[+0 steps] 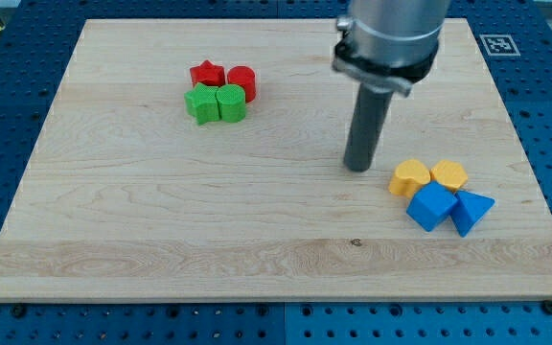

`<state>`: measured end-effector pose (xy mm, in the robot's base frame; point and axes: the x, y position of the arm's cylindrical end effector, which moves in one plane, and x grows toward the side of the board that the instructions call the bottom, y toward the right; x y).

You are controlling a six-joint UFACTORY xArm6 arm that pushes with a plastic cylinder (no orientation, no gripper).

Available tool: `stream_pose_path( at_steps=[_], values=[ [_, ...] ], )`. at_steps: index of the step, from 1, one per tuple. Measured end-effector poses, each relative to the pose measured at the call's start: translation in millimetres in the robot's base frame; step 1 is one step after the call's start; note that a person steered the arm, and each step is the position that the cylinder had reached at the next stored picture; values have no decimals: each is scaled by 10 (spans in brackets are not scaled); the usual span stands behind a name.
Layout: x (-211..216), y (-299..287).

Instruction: Move the green star along with the green circle towards center right

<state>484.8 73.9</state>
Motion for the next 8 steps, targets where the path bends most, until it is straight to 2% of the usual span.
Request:
stream_pose_path(
  at_steps=[1, 2, 4, 8],
  values=[
    [297, -591],
    [330, -1218],
    [-232, -2054],
    [-976, -2149]
  ],
)
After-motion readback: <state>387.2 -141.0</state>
